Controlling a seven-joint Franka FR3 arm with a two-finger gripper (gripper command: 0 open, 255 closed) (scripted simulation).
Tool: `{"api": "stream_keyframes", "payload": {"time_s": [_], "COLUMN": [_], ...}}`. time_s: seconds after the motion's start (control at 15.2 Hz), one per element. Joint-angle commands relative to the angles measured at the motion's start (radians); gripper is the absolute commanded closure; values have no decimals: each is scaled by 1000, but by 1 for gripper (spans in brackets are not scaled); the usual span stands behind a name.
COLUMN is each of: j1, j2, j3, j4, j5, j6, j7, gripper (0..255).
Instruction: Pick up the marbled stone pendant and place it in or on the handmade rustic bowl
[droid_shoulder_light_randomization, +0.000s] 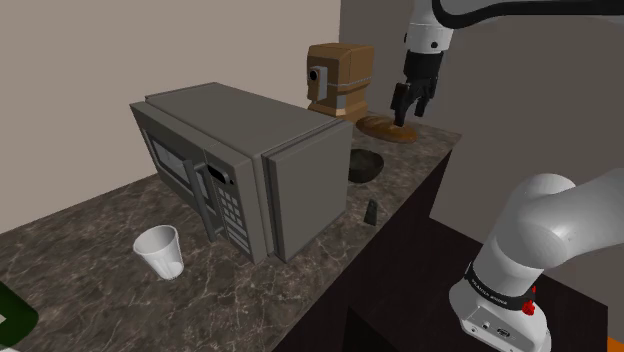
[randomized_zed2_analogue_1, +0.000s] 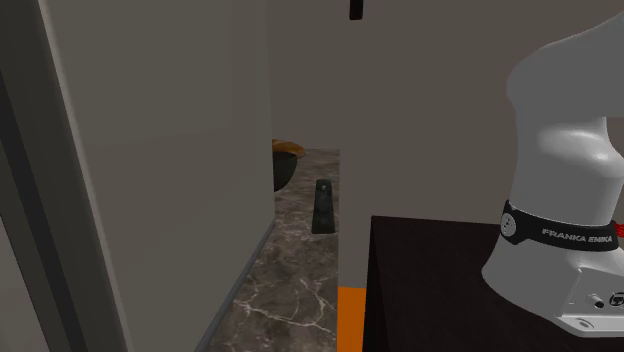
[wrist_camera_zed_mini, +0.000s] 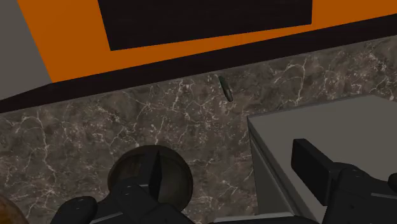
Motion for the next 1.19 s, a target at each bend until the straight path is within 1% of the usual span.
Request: {"api": "stream_keyframes", "payload": {"time_s": [0.0,0.59,1.12], "j1": [0,173,319], "j2": [0,61,199], "j3": [0,-125,-249], "j4": [0,-248,-413], "j5": [0,-82,-162], "j6": [0,302,600], "j7": [0,-505,-948], "gripper": [0,0,0]}}
